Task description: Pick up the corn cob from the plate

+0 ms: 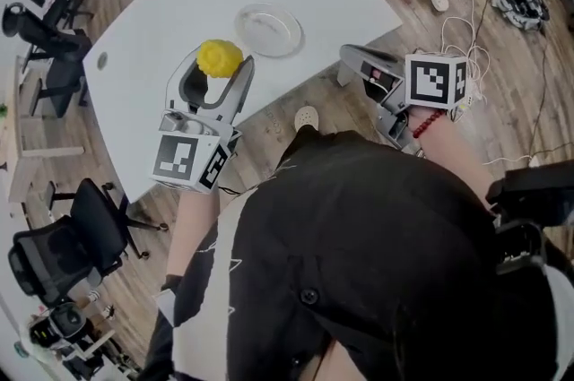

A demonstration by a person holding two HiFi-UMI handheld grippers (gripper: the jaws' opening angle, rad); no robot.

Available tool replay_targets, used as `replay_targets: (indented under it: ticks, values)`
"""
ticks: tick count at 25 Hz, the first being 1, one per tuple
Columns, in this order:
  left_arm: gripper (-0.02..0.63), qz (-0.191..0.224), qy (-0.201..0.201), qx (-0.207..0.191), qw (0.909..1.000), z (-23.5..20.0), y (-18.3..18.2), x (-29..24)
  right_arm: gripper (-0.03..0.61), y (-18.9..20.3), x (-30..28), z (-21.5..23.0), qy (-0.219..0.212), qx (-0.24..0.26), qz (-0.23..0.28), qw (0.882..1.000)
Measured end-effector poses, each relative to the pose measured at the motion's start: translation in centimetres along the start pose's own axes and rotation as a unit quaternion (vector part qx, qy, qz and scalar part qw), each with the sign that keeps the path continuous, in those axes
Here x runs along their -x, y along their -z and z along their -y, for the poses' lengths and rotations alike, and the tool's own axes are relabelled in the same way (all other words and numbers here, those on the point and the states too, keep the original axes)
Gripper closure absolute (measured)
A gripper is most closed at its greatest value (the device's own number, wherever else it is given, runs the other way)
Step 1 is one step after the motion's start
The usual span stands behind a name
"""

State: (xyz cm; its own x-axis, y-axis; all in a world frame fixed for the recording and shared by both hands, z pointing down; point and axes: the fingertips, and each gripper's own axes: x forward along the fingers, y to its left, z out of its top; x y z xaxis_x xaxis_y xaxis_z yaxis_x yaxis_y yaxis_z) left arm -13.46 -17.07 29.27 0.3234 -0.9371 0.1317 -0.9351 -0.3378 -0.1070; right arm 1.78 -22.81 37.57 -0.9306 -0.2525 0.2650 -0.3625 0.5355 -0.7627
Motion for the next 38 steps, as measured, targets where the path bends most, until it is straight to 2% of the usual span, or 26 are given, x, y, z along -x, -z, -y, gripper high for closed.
replay_targets:
  ticks: [4, 6, 10, 13, 19, 24, 28, 32, 35, 38]
  values:
    - [0.35, 0.024, -0.047, 0.068, 0.9963, 0.5, 0.2, 4.1, 0.563, 2.8, -0.3, -1.5, -0.022, 0.009, -0.039, 0.999]
    - [0.35, 0.026, -0.068, 0.089, 0.9933, 1.3, 0.9, 6.3, 0.563, 4.5, -0.5, -2.1, -0.032, 0.012, -0.061, 0.998]
    - [0.348, 0.005, -0.104, 0.128, 0.9863, 3.5, 3.3, 10.6, 0.563, 8.0, -1.2, -3.2, -0.053, -0.001, -0.104, 0.993]
    - [0.348, -0.011, -0.117, 0.157, 0.9806, 4.8, 5.2, 12.9, 0.563, 10.9, -2.1, -4.0, -0.058, -0.012, -0.132, 0.989]
    - [0.348, -0.032, -0.112, 0.175, 0.9777, 6.6, 7.4, 16.1, 0.563, 15.5, -3.8, -6.0, -0.065, -0.018, -0.17, 0.983]
    - [0.348, -0.041, -0.099, 0.188, 0.9763, 7.2, 7.9, 18.5, 0.563, 18.1, -4.6, -7.7, -0.064, -0.029, -0.169, 0.983]
    - [0.348, -0.05, -0.08, 0.192, 0.9769, 7.7, 8.8, 20.6, 0.563, 19.7, -4.6, -8.3, -0.05, -0.039, -0.149, 0.987]
    - [0.348, -0.058, -0.061, 0.199, 0.9765, 8.8, 10.1, 23.6, 0.563, 22.3, -3.6, -8.6, -0.026, -0.081, -0.118, 0.989]
    - [0.348, -0.055, -0.048, 0.215, 0.974, 9.5, 11.2, 25.5, 0.564, 23.9, -3.3, -9.3, -0.028, -0.112, -0.094, 0.989]
    - [0.348, -0.057, -0.04, 0.216, 0.9739, 10.1, 12.3, 27.3, 0.564, 25.3, -3.0, -10.7, -0.037, -0.102, -0.089, 0.99]
